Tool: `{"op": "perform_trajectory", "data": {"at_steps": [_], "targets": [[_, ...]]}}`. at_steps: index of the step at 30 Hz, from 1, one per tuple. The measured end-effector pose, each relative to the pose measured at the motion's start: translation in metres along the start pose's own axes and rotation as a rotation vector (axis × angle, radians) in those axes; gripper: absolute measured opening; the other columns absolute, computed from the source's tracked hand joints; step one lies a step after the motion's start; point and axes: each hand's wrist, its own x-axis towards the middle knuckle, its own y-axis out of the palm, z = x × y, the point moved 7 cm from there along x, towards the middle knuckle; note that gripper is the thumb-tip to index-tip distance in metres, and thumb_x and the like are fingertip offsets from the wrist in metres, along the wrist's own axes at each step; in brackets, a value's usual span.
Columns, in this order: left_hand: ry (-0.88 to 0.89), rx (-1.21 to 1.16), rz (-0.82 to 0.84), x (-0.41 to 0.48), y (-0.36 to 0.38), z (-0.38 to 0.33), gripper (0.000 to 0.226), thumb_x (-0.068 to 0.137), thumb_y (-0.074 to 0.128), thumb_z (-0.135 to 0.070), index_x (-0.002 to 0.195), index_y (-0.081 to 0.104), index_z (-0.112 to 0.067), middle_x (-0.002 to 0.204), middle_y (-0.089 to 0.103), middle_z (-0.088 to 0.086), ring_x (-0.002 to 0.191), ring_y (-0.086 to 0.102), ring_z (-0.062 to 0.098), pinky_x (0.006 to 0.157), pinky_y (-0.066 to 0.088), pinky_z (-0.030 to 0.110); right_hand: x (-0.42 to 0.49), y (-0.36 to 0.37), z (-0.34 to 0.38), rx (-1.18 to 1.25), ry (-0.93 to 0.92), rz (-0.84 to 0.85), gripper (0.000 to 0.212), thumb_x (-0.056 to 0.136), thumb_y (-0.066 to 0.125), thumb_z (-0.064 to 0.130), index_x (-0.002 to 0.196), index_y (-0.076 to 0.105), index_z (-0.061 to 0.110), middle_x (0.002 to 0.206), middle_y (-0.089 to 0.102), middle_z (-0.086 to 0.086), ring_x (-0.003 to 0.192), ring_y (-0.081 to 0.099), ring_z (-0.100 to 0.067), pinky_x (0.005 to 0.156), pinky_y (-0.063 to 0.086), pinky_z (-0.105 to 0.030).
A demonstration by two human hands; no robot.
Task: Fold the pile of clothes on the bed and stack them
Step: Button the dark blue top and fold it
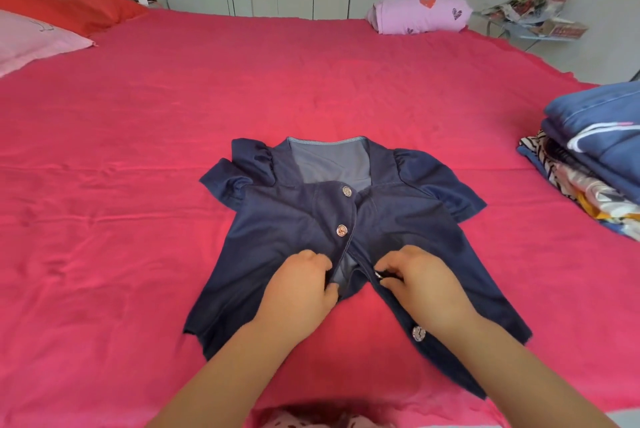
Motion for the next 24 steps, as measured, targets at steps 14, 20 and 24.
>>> {"op": "perform_trajectory", "data": {"at_steps": [14,20,24], "targets": [[-0.332,-0.717,-0.095,-0.004,-0.020,0.002,0.011,0.087,0.060,-0.017,0.079,0.068,-0.017,0.076,0.064,-0.007,0.070,0.055,0.004,0.059,0.040,0.005,0.005,-0.023,0.015,0.234,0.024,-0.012,0.024,0.075,0.072,0.017,0.066,0.051,0.024,0.071,0.057,0.007,0.073,0.056,-0.011,0.066,0.039,-0.018],[-0.379,-0.871,-0.065,0.000,-0.006,-0.007,0.012,0.085,0.062,-0.014,0.090,0.073,-0.015,0.086,0.070,-0.005,0.078,0.061,0.006,0.073,0.045,0.019,0.000,-0.024,0.018,0.469,0.099,-0.101,0.019,0.075,0.073,0.013,0.067,0.063,0.026,0.068,0.064,0.012,0.064,0.056,0.006,0.065,0.041,-0.005],[-0.366,-0.853,-0.041,0.000,-0.003,-0.007,0.015,0.086,0.061,-0.012,0.092,0.074,-0.015,0.088,0.070,-0.004,0.080,0.062,0.006,0.074,0.048,0.020,-0.004,-0.020,0.020,0.486,0.082,-0.150,0.017,0.076,0.070,0.008,0.069,0.065,0.022,0.067,0.063,0.014,0.068,0.057,0.008,0.065,0.039,-0.003]]}}
